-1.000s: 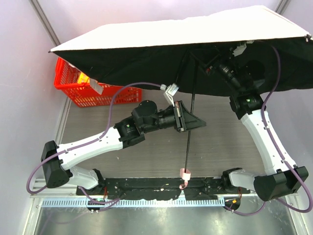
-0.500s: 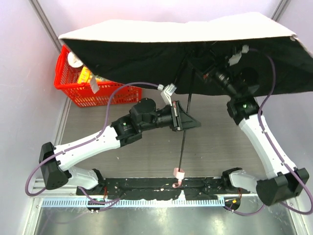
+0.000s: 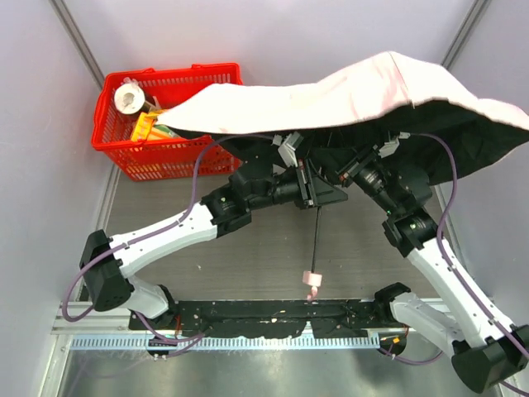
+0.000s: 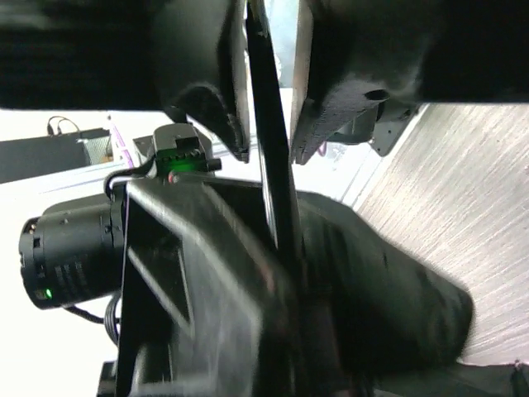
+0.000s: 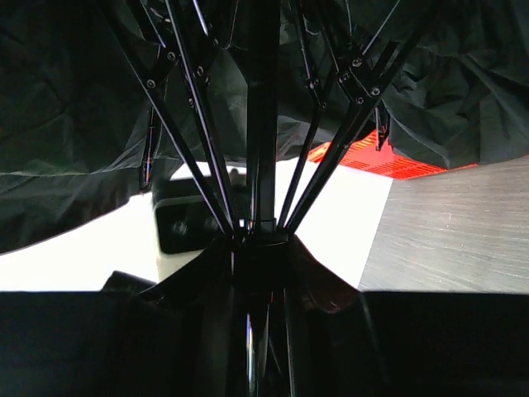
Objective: Put away the umbrella
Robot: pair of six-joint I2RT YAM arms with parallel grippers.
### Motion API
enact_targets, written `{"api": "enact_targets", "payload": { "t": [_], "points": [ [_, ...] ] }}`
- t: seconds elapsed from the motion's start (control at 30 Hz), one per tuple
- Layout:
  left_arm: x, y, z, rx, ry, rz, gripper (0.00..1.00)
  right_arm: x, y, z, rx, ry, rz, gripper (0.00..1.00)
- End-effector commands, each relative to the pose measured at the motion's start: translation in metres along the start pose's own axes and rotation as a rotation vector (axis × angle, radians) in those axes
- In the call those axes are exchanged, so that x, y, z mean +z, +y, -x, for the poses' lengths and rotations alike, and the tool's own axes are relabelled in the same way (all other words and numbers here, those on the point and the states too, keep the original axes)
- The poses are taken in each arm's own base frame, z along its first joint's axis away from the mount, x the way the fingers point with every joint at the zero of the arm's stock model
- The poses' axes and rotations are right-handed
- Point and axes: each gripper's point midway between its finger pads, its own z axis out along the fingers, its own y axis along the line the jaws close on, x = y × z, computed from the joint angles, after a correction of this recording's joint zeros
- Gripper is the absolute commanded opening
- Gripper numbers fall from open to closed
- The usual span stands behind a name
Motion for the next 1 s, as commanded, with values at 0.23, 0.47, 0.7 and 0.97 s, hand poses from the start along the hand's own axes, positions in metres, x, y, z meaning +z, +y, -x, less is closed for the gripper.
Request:
{"api": "enact_targets", "payload": {
  "t": [0.23,0.47,0.7,0.97],
  "points": [
    [-0.052,-0.003,-0.040,0.121,-0.015,-0.004,0.55,0.014,0.018,0.057,0.071,-0.078,0.160,0.01],
    [-0.025,-0.023,-0.062,0.182,0.086,-0.025,0.53,-0.009,0.059,0.084,-0.117,-0.192,0.105,0.01],
    [0.000,-0.046,-0.054,0.192,0.100,-0.082,0.08,-0.031,0.090,0.096,-0.245,-0.248,0.020,0.01],
    [0.003,-0.076,-0.024,0.222,-0.008,-0.114,0.00,-0.058,0.070,0.067,-0.282,-0.130,-0.136,0.01]
  ]
}}
